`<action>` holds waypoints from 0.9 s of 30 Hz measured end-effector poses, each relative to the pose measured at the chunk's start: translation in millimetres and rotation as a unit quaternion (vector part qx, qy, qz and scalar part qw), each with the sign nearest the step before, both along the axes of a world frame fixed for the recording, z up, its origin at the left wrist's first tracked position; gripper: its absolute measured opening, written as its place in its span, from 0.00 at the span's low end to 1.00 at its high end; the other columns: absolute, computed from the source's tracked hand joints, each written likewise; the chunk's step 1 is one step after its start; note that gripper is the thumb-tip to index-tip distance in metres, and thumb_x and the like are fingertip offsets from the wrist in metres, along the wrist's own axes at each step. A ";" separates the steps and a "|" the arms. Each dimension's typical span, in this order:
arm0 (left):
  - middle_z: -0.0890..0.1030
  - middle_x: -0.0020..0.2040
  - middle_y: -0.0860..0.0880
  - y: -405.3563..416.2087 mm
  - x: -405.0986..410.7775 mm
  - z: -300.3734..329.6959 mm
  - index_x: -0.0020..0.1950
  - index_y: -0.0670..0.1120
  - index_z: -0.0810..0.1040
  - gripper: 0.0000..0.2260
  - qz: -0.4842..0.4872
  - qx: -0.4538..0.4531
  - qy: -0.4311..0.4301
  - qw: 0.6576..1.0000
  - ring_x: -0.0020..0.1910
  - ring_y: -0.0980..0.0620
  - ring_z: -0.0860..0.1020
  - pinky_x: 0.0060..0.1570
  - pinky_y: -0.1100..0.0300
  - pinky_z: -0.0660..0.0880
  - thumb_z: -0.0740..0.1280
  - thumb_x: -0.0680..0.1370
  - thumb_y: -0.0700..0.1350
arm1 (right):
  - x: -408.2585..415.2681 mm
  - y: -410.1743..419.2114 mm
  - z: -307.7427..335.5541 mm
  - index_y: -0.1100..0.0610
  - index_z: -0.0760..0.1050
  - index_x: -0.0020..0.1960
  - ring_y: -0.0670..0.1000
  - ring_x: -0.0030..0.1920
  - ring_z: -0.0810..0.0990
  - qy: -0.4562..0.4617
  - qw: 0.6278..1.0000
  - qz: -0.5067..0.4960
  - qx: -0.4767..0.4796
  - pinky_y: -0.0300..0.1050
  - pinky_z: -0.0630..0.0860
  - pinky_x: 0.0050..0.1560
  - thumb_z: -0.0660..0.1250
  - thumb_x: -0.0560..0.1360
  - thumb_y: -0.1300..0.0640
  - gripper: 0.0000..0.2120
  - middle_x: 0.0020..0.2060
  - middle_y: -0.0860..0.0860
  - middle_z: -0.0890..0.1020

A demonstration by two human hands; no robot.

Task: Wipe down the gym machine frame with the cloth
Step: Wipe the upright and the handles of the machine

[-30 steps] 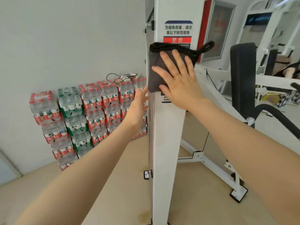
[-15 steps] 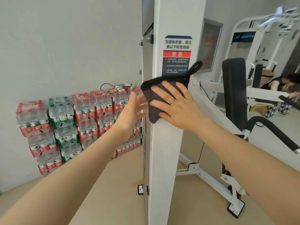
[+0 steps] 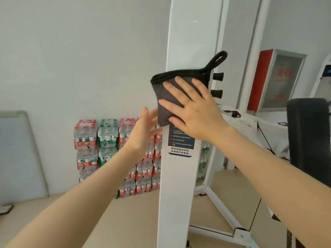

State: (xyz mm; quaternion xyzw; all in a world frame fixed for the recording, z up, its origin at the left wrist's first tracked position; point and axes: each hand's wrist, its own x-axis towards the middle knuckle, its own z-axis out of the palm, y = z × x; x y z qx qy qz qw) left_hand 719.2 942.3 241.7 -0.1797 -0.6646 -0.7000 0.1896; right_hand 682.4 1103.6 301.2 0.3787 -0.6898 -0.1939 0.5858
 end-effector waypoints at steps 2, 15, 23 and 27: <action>0.80 0.55 0.62 3.9 4.8 0.1 0.58 0.59 0.74 0.25 0.015 0.009 0.000 1.000 0.55 0.61 0.78 0.52 0.60 0.71 0.38 0.80 0.58 | 0.6 5.4 -11.4 0.48 0.72 0.67 0.58 0.71 0.65 0.004 0.999 0.005 0.034 0.58 0.55 0.70 0.53 0.77 0.44 0.22 0.70 0.54 0.68; 0.77 0.60 0.60 26.6 11.9 42.7 0.63 0.60 0.72 0.25 0.132 -0.071 0.040 0.988 0.58 0.60 0.76 0.55 0.58 0.69 0.43 0.77 0.65 | -18.6 24.6 84.7 0.51 0.74 0.65 0.61 0.71 0.64 -0.023 0.983 0.141 -0.115 0.59 0.54 0.70 0.57 0.75 0.48 0.20 0.70 0.55 0.69; 0.73 0.63 0.63 31.1 2.0 68.4 0.65 0.64 0.67 0.21 0.146 -0.049 0.087 0.984 0.58 0.60 0.75 0.52 0.62 0.71 0.47 0.74 0.63 | -20.0 28.1 47.1 0.48 0.73 0.66 0.59 0.70 0.65 -0.018 0.989 0.136 -0.056 0.55 0.52 0.71 0.57 0.75 0.46 0.21 0.69 0.54 0.69; 0.75 0.62 0.62 27.8 -6.0 94.6 0.67 0.61 0.67 0.18 0.156 -0.048 0.119 0.979 0.57 0.61 0.76 0.50 0.64 0.72 0.49 0.79 0.59 | -23.5 21.7 93.7 0.48 0.75 0.64 0.60 0.69 0.67 -0.011 0.985 0.147 -0.086 0.57 0.53 0.70 0.58 0.74 0.46 0.21 0.68 0.54 0.71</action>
